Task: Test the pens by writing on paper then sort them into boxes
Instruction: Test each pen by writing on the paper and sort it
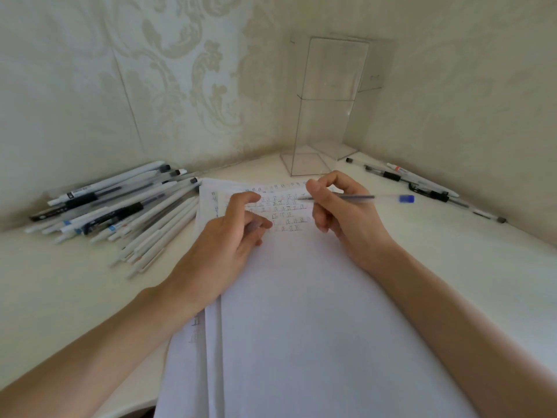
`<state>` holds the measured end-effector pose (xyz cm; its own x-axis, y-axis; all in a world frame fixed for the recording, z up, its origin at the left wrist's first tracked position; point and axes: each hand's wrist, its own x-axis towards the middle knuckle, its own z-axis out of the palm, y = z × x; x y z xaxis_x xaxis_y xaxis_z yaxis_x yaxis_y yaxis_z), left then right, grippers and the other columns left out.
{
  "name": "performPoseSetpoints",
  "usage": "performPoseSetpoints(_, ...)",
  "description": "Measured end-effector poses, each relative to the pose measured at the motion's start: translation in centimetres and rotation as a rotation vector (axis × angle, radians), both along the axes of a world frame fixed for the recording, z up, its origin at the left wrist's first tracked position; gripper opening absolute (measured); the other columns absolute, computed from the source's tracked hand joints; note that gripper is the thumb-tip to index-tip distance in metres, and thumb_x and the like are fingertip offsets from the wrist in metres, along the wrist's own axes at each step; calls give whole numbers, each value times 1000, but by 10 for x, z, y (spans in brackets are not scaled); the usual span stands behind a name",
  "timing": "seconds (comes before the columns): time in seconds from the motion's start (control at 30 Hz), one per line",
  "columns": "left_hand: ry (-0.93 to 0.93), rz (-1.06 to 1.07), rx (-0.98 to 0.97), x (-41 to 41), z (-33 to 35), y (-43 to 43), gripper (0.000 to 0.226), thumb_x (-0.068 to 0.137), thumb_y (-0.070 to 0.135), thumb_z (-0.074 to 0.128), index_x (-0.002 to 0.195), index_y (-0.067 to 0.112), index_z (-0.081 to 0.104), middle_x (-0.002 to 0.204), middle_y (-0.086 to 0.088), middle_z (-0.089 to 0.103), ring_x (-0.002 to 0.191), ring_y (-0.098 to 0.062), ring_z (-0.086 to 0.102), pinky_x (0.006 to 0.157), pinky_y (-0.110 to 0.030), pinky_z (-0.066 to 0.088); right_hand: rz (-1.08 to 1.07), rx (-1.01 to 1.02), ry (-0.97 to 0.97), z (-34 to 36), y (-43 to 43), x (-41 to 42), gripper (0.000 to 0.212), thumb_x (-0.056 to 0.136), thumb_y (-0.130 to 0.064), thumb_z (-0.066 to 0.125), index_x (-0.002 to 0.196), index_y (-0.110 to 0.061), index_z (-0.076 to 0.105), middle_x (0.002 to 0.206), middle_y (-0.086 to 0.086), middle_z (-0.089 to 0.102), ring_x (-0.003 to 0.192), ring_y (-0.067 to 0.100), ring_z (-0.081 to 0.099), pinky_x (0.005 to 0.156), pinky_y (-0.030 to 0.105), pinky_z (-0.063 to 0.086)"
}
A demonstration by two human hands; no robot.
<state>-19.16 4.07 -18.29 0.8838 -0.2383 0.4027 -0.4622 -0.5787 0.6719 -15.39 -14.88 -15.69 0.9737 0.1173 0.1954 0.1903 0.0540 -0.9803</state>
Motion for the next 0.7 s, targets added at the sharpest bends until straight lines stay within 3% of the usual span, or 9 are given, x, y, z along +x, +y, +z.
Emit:
performPoseSetpoints(0.13,17,74,-92,-3,7,1,15,82,24,67,86,11,61,72,8,68,65,-5,63,68,-21,48,163,143,37,5,5,-9,34,90,-34,49,75,-4,55,49,7,52,45,17,46,44,25,32)
performPoseSetpoints(0.23,-52,95,-24,-3,6,2,22,80,35,69,82,14,66,66,6,65,61,-13,62,66,-30,48,194,85,39,3,7,-12,29,96,-18,45,70,-5,46,48,8,52,45,19,45,44,26,32)
performPoseSetpoints(0.47,-186,24,61,-5,10,1,26,78,35,62,84,10,69,59,9,53,53,1,45,52,-10,33,227,19,28,2,10,-14,31,93,-19,52,65,-10,42,48,4,52,46,18,43,44,24,33)
performPoseSetpoints(0.7,-171,-134,42,-7,9,3,26,87,26,57,68,8,57,59,10,51,57,-1,45,56,-12,34,205,-26,-42,2,13,-18,37,92,-12,56,58,-11,40,44,4,51,43,22,38,44,23,33)
